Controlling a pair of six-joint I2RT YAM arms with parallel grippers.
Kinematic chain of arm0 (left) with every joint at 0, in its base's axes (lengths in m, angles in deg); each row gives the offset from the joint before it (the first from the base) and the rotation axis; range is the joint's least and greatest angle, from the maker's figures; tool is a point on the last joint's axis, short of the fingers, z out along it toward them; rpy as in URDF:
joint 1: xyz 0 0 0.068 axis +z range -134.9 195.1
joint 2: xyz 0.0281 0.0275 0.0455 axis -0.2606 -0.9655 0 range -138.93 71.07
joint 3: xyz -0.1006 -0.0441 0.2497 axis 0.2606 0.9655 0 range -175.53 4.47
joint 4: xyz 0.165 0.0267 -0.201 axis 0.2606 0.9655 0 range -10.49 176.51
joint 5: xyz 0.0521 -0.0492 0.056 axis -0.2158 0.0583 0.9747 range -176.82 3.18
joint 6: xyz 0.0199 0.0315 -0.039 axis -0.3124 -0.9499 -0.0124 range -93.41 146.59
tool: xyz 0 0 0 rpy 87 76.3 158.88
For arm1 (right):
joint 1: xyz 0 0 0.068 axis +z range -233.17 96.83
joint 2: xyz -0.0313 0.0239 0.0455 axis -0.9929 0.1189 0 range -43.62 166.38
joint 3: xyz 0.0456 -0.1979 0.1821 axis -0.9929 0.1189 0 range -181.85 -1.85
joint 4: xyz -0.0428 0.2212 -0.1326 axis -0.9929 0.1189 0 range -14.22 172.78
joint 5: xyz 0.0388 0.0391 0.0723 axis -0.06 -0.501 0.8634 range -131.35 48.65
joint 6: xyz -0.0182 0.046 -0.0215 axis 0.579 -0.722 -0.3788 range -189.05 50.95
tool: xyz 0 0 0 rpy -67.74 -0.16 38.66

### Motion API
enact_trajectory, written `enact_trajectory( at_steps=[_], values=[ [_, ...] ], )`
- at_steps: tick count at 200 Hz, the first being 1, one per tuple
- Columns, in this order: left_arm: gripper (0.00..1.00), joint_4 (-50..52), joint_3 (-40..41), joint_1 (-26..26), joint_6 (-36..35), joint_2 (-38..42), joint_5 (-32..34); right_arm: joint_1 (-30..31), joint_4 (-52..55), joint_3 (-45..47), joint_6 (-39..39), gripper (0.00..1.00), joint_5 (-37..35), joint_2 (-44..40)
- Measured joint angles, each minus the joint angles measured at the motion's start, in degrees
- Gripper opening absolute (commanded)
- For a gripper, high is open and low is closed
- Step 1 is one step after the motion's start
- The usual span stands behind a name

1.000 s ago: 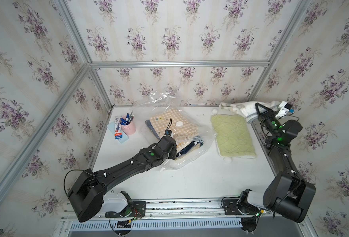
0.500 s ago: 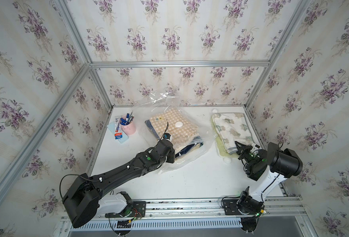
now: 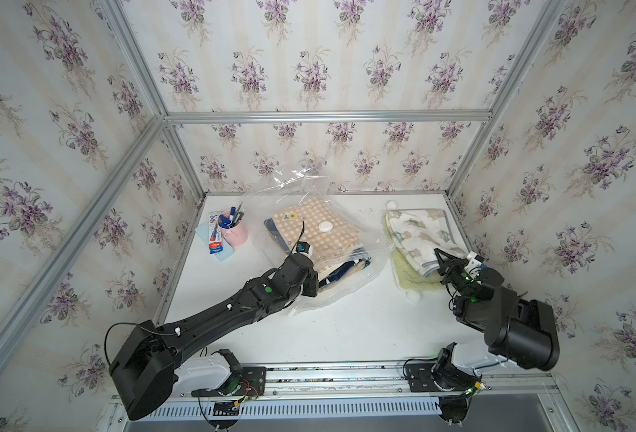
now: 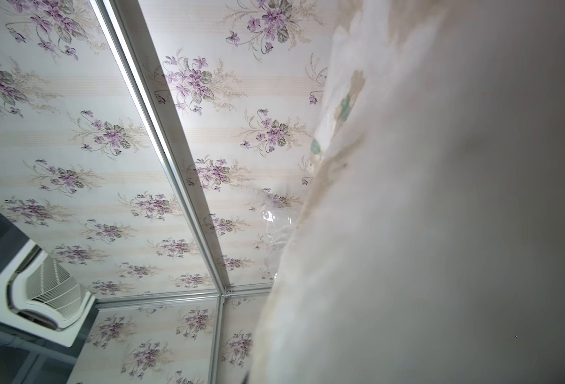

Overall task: Take the blanket out of the vacuum bag
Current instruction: Place the blanket at the center of the board.

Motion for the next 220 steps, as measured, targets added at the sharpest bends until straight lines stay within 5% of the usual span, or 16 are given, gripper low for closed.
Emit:
enact_trajectory(
  at_steps=[39, 74, 105, 166, 220],
  values=[
    [0.16, 0.46, -0.2, 0.0, -0.02, 0.31, 0.0, -0.11, 26.93, -4.63, 12.7, 0.41, -7.06, -10.86],
    [0.18, 0.7, -0.15, 0.0, 0.0, 0.13, -0.92, -0.39, 39.78, -3.45, 19.91, 0.5, -7.43, -6.27],
    [0.2, 1.16, 0.24, 0.0, 0.0, 1.86, -1.29, -1.42, 51.74, -3.39, 26.88, 0.61, -8.5, -13.22],
    [0.2, 1.22, 2.29, 0.0, -0.15, 4.02, -1.29, -1.64, 73.59, -5.92, 38.71, 0.61, -14.64, -31.32],
    [0.2, 0.9, 3.23, 0.09, -0.22, 4.42, -1.31, 4.37, 81.11, -13.25, 41.24, 0.37, -19.15, -37.16]
  ],
)
